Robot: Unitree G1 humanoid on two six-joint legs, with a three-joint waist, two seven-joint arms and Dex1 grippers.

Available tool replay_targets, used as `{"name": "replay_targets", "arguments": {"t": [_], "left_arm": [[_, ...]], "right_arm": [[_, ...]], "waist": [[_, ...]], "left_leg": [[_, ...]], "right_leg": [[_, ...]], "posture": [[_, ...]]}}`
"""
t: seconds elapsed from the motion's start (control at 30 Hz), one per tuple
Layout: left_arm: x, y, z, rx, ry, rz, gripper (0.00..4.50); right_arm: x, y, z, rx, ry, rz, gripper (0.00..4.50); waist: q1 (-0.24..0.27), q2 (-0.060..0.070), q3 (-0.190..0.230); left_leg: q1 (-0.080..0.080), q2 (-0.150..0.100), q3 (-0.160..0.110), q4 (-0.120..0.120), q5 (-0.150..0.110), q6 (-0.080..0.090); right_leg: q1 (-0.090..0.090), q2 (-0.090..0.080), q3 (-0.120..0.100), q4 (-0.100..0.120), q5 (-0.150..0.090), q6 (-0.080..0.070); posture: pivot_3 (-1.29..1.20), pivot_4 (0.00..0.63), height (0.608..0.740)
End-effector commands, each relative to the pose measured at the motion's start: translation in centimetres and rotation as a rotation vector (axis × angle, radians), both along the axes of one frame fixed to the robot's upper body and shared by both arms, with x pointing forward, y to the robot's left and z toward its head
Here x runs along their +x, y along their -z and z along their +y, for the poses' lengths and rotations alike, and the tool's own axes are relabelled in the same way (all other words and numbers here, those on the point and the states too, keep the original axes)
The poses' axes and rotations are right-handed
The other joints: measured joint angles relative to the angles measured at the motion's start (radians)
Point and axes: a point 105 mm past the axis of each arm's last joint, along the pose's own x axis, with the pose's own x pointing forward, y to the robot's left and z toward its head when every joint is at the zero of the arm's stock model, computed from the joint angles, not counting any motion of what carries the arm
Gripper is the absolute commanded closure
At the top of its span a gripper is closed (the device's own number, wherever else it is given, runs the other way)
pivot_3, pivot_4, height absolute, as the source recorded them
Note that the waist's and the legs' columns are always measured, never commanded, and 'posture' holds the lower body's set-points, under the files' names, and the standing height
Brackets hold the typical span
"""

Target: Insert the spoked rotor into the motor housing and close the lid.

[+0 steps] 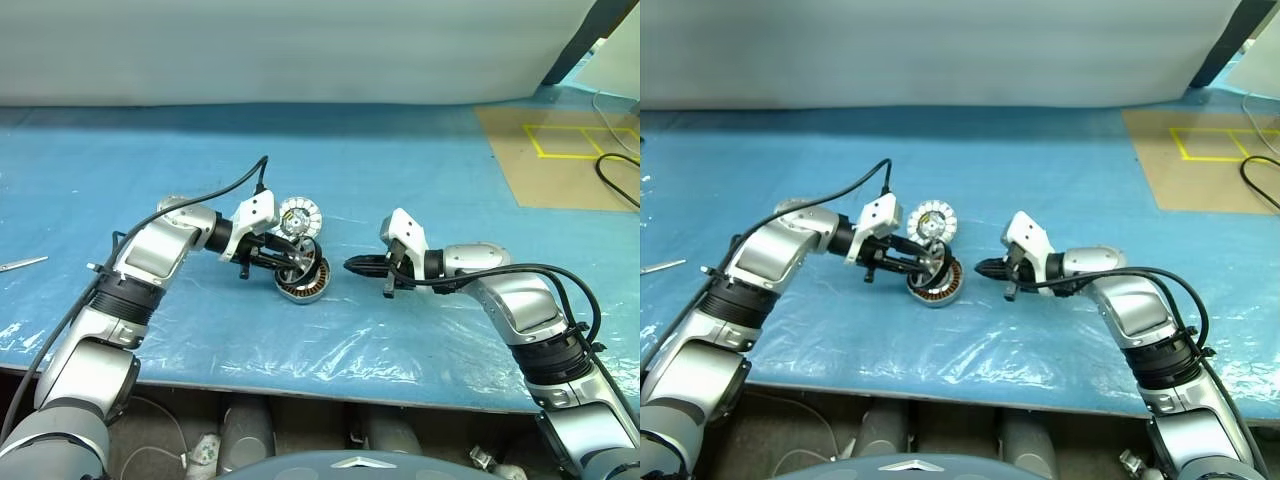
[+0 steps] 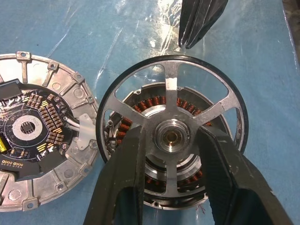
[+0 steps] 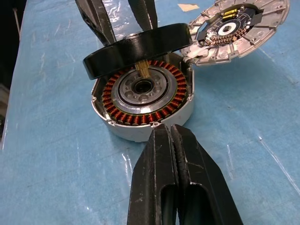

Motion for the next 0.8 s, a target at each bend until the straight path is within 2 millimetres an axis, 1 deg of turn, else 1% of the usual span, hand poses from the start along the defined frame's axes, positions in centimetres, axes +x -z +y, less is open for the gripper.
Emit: {"name": "replay_targets", "arguments": {"t": [0.03, 0.13, 0.27, 0.37, 0.63, 0.7, 0.73, 0.8], "left_arm": [[-0.1, -0.9, 0.0, 0.012, 0.016, -0.030, 3.16], [-0.1, -1.2, 0.0, 0.018, 0.020, -0.033, 3.16], [-0.1, -1.0, 0.2, 0.055, 0.018, -0.048, 3.16], [-0.1, -1.2, 0.0, 0.046, 0.019, -0.048, 3.16], [-0.1, -0.1, 0.5, 0.111, 0.026, -0.051, 3.16], [0.0, 0.0, 0.5, 0.124, 0.025, -0.057, 2.47], [0.1, 0.0, 0.4, 0.127, 0.022, -0.062, 2.23], [0.4, 0.0, 0.4, 0.135, 0.016, -0.083, 1.58]], "right_arm": [[-0.5, -1.2, 0.7, 0.016, -0.050, -0.048, 4.50], [-0.6, -1.2, 0.7, 0.017, -0.059, -0.046, 4.50], [-0.7, -1.1, 0.7, 0.015, -0.061, -0.048, 4.50], [-0.6, -1.1, 0.7, 0.015, -0.061, -0.051, 4.50], [-0.4, -1.1, 0.7, 0.016, -0.050, -0.061, 4.50], [-0.4, -1.1, 0.7, 0.017, -0.047, -0.064, 4.50], [-0.4, -1.1, 0.8, 0.017, -0.046, -0.065, 4.50], [-0.3, -1.1, 0.8, 0.018, -0.045, -0.067, 4.50]], "waist": [[0.000, 0.000, 0.000], [0.000, 0.000, 0.000], [0.000, 0.000, 0.000], [0.000, 0.000, 0.000], [-0.001, 0.000, 0.000], [-0.001, 0.000, 0.000], [-0.001, 0.000, 0.000], [0.000, 0.000, 0.000]], "left_leg": [[0.000, 0.000, 0.000, 0.000, 0.000, 0.000], [0.000, 0.000, 0.000, 0.000, 0.000, 0.000], [0.000, 0.000, 0.000, 0.000, 0.000, 0.000], [0.000, 0.000, 0.000, 0.000, 0.000, 0.000], [0.000, 0.000, 0.000, 0.000, 0.000, 0.000], [0.000, 0.000, 0.000, 0.000, 0.000, 0.000], [0.000, 0.000, 0.000, 0.000, 0.000, 0.000], [0.000, 0.000, 0.000, 0.000, 0.000, 0.000]], "right_leg": [[0.000, 0.000, 0.000, 0.000, 0.000, 0.000], [0.000, 0.000, 0.000, 0.000, 0.000, 0.000], [0.000, 0.000, 0.000, 0.000, 0.000, 0.000], [0.000, 0.000, 0.000, 0.000, 0.000, 0.000], [0.000, 0.000, 0.000, 0.000, 0.000, 0.000], [0.000, 0.000, 0.000, 0.000, 0.000, 0.000], [0.000, 0.000, 0.000, 0.000, 0.000, 0.000], [0.000, 0.000, 0.000, 0.000, 0.000, 0.000]], "posture": [[0.00, 0.150, 0.740], [0.00, 0.150, 0.740], [0.00, 0.150, 0.740], [0.00, 0.150, 0.740], [0.00, 0.150, 0.740], [0.00, 0.150, 0.740], [0.00, 0.150, 0.740], [0.00, 0.150, 0.740]]}}
